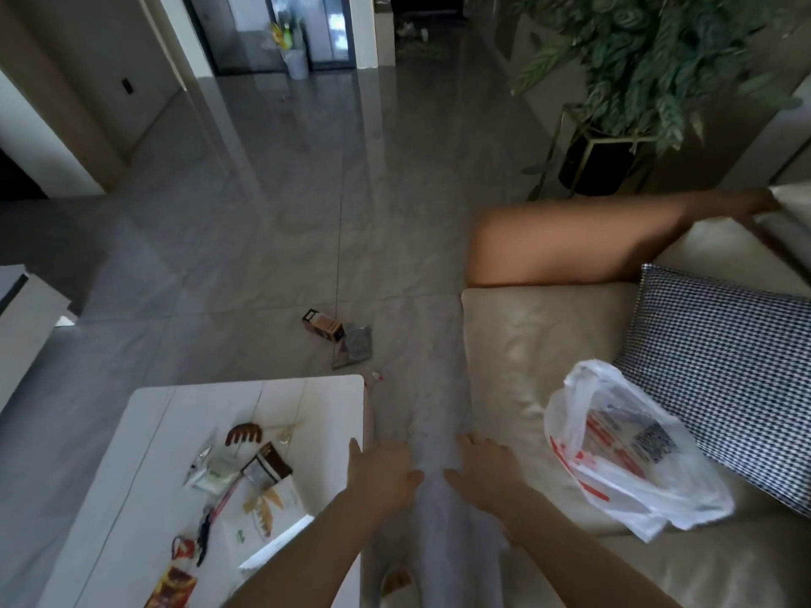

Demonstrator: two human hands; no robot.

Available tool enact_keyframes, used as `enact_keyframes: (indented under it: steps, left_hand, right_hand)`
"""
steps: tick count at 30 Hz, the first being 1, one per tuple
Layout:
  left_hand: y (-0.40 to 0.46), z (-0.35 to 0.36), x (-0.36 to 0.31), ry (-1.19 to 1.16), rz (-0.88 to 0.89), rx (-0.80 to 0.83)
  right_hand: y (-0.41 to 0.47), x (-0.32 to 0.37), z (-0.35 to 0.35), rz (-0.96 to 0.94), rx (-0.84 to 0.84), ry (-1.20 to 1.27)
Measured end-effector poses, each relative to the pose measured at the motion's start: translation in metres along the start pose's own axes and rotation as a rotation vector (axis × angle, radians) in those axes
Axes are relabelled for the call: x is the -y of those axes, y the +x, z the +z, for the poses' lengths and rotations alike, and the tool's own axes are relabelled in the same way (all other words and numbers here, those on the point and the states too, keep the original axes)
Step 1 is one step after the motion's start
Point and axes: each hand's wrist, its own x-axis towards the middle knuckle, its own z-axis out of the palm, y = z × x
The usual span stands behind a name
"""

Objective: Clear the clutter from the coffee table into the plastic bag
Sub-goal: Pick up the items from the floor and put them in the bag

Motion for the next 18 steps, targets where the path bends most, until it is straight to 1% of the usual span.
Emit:
enact_keyframes:
  steps: [8, 13, 18]
  left_hand:
    - [0.046, -0.024, 0.033, -0.031, -0.022, -0.006]
    - [0.09, -0.041, 0.045, -0.022, -0.078, 0.003]
    - [0.132, -0.075, 0.044, 0.02, -0.141, 0.023]
  right_hand:
    - [0.059, 0.026, -0.035, -0.028, 0.029, -0.03]
    - [0.115, 0.018, -0.058, -0.053, 0.045, -0.07]
    - [0.17, 0.003, -0.095, -0.092, 0.095, -0.088]
